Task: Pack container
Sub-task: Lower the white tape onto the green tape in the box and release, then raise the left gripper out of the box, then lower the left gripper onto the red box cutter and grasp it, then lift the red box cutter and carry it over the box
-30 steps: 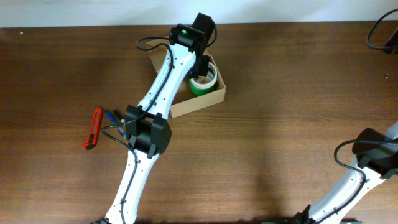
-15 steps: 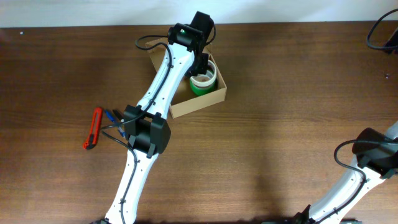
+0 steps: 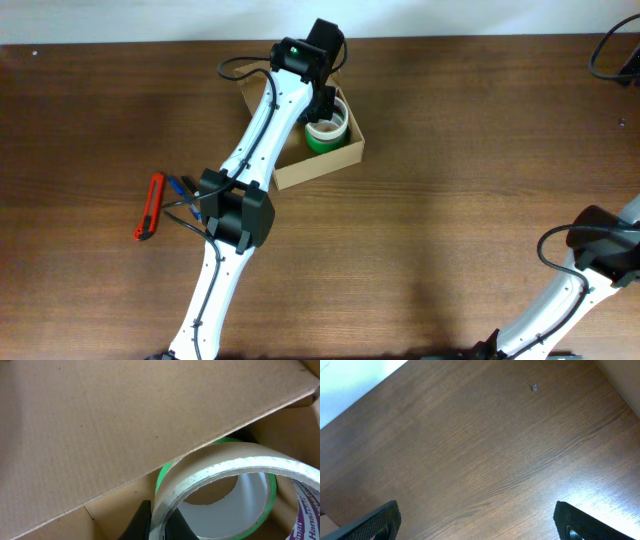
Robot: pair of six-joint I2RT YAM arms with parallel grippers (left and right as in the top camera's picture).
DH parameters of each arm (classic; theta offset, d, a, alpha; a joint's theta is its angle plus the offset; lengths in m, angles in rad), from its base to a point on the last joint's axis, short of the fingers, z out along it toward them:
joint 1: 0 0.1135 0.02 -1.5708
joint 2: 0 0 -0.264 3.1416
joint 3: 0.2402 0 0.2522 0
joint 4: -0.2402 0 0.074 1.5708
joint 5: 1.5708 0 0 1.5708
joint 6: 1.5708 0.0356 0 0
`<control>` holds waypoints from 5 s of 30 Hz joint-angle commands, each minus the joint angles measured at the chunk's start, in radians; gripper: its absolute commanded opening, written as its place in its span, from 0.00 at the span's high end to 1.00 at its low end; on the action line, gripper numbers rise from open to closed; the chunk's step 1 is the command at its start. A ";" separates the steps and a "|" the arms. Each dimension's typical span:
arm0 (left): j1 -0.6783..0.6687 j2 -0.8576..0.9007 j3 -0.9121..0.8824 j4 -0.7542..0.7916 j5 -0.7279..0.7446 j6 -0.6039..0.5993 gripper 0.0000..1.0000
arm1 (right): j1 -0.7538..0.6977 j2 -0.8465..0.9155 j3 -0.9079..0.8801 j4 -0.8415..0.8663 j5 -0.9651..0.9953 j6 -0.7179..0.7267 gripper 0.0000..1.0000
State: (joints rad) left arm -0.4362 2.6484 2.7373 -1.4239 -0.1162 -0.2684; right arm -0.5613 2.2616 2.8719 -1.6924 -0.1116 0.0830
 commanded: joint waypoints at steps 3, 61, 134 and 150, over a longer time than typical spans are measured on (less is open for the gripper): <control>0.011 0.032 -0.021 0.008 0.003 0.016 0.92 | 0.005 -0.010 0.004 -0.006 -0.009 0.008 0.01; 0.702 -0.778 -1.069 0.080 0.058 0.468 0.36 | 0.005 -0.010 0.004 -0.006 -0.009 0.008 0.01; 0.019 -0.354 0.151 -0.249 0.196 1.029 0.98 | 0.005 -0.010 0.004 -0.006 -0.009 0.008 0.01; -0.091 -0.353 -0.272 -0.128 0.140 1.077 0.98 | 0.005 -0.010 0.004 -0.006 -0.009 0.008 0.01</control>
State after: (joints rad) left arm -0.5301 2.3032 2.5221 -1.5890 0.0433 0.7864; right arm -0.5613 2.2616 2.8719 -1.6924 -0.1150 0.0826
